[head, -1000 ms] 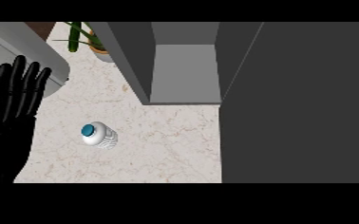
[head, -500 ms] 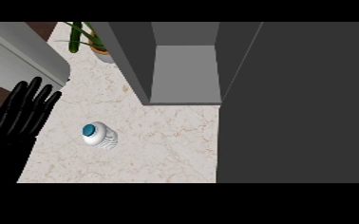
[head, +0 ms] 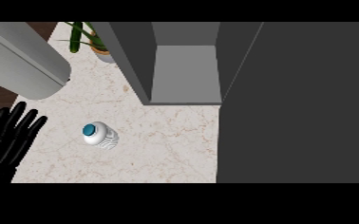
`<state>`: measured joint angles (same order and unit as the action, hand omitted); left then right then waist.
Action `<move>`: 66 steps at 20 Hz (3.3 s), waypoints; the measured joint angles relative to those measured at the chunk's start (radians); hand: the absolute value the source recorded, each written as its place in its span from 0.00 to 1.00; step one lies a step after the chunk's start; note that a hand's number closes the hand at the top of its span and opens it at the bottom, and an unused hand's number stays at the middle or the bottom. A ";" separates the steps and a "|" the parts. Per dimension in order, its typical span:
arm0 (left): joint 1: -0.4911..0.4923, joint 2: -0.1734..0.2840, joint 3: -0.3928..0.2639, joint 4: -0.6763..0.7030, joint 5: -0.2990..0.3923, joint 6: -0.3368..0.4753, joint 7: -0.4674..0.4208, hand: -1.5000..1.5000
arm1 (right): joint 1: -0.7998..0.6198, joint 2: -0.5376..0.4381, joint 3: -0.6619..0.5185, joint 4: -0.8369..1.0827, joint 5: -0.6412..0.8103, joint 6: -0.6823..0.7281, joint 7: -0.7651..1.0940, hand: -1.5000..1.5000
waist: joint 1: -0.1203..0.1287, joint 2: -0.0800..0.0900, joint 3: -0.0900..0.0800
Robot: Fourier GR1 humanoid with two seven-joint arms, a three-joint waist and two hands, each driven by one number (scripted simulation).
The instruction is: Pick up the bottled water, place it into the cabinet and close the cabinet
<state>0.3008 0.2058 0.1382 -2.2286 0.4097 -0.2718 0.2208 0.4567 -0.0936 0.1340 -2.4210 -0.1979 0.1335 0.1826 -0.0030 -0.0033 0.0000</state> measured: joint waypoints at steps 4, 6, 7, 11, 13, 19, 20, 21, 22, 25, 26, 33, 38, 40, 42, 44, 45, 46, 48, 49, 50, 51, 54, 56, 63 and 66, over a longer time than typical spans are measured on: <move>0.017 -0.016 0.006 0.011 -0.035 -0.013 -0.014 0.00 | 0.052 -0.002 0.006 -0.011 0.004 0.017 -0.018 0.00 | -0.003 0.000 0.000; 0.022 -0.020 0.020 0.032 -0.044 -0.027 -0.033 0.00 | 0.057 0.005 0.019 -0.010 0.010 0.015 -0.024 0.00 | -0.002 0.000 0.000; 0.021 -0.028 0.027 0.054 -0.053 -0.030 -0.050 0.00 | 0.069 0.005 0.028 -0.010 0.012 0.021 -0.034 0.00 | -0.003 0.000 0.000; 0.010 -0.059 0.032 0.142 -0.123 -0.029 -0.121 0.00 | 0.121 0.003 0.041 -0.015 0.021 0.037 -0.066 0.00 | -0.007 0.000 0.000; -0.006 -0.060 0.050 0.192 -0.143 -0.027 -0.146 0.00 | 0.141 0.001 0.045 -0.019 0.024 0.042 -0.078 0.00 | -0.009 0.001 0.000; -0.042 -0.064 0.069 0.366 -0.210 -0.050 -0.255 0.00 | 0.221 -0.002 0.072 -0.033 0.045 0.064 -0.146 0.00 | -0.012 0.001 -0.001; -0.052 -0.066 0.070 0.399 -0.222 -0.051 -0.273 0.00 | 0.243 -0.006 0.073 -0.036 0.046 0.074 -0.163 0.00 | -0.014 0.000 -0.001; -0.073 -0.068 0.067 0.428 -0.234 -0.046 -0.280 0.00 | 0.246 -0.008 0.067 -0.039 0.046 0.075 -0.167 0.00 | -0.013 0.001 -0.001; -0.091 -0.071 0.066 0.474 -0.248 -0.047 -0.305 0.00 | 0.262 -0.005 0.077 -0.039 0.050 0.078 -0.180 0.00 | -0.015 0.001 -0.001; -0.136 -0.071 0.077 0.608 -0.282 -0.048 -0.382 0.00 | 0.296 -0.015 0.072 -0.046 0.056 0.096 -0.209 0.00 | -0.018 0.002 -0.001; -0.143 -0.073 0.079 0.644 -0.294 -0.047 -0.407 0.00 | 0.301 -0.016 0.066 -0.045 0.058 0.100 -0.220 0.00 | -0.017 0.002 -0.001; -0.253 -0.074 0.115 0.942 -0.349 -0.022 -0.587 0.00 | 0.409 -0.025 0.062 -0.055 0.063 0.149 -0.309 0.00 | -0.023 0.002 -0.001; -0.312 -0.076 0.128 1.160 -0.404 0.007 -0.747 0.00 | 0.427 -0.025 0.060 -0.058 0.067 0.156 -0.322 0.00 | -0.019 0.004 -0.002; -0.342 -0.058 0.139 1.252 -0.406 -0.014 -0.796 0.00 | 0.444 -0.031 0.064 -0.062 0.069 0.165 -0.328 0.00 | -0.021 0.004 -0.002; -0.375 -0.044 0.144 1.340 -0.405 -0.047 -0.838 0.00 | 0.459 -0.029 0.070 -0.061 0.072 0.172 -0.344 0.00 | -0.023 0.004 -0.002; -0.394 -0.043 0.135 1.396 -0.407 -0.080 -0.862 0.00 | 0.476 -0.027 0.075 -0.061 0.075 0.178 -0.357 0.00 | -0.022 0.004 -0.002; -0.415 -0.043 0.134 1.439 -0.409 -0.091 -0.882 0.00 | 0.472 -0.028 0.072 -0.061 0.076 0.178 -0.357 0.00 | -0.023 0.005 -0.002; -0.426 -0.047 0.132 1.471 -0.413 -0.098 -0.903 0.00 | 0.491 -0.033 0.072 -0.063 0.077 0.187 -0.369 0.00 | -0.025 0.004 -0.002; -0.461 -0.048 0.127 1.542 -0.419 -0.119 -0.935 0.00 | 0.482 -0.030 0.080 -0.063 0.080 0.181 -0.360 0.00 | -0.024 0.006 -0.003; -0.470 -0.049 0.127 1.572 -0.420 -0.121 -0.947 0.00 | 0.501 -0.030 0.085 -0.064 0.082 0.187 -0.375 0.00 | -0.026 0.005 -0.002; -0.489 -0.044 0.131 1.605 -0.421 -0.122 -0.959 0.00 | 0.512 -0.030 0.091 -0.066 0.083 0.191 -0.381 0.00 | -0.027 0.005 -0.003; -0.500 -0.044 0.134 1.634 -0.420 -0.120 -0.972 0.00 | 0.512 -0.031 0.086 -0.067 0.083 0.188 -0.379 0.00 | -0.025 0.005 -0.003; -0.537 -0.058 0.143 1.707 -0.418 -0.100 -1.010 1.00 | 0.522 -0.034 0.073 -0.062 0.088 0.196 -0.396 0.00 | -0.024 0.004 0.000; -0.549 -0.060 0.152 1.735 -0.410 -0.095 -1.030 1.00 | 0.539 -0.037 0.065 -0.064 0.086 0.202 -0.408 0.00 | -0.023 0.002 0.004; -0.578 -0.060 0.170 1.793 -0.371 -0.127 -1.054 1.00 | 0.538 -0.031 0.072 -0.056 0.096 0.205 -0.420 0.00 | -0.018 -0.001 0.010; -0.594 -0.056 0.176 1.817 -0.358 -0.136 -1.053 1.00 | 0.545 -0.031 0.068 -0.056 0.097 0.209 -0.426 0.00 | -0.018 -0.001 0.011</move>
<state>-0.2928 0.1497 0.3141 -0.4118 0.0519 -0.4079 -0.8323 1.0015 -0.1242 0.2016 -2.4765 -0.1011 0.3422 -0.2438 -0.0211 -0.0042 0.0111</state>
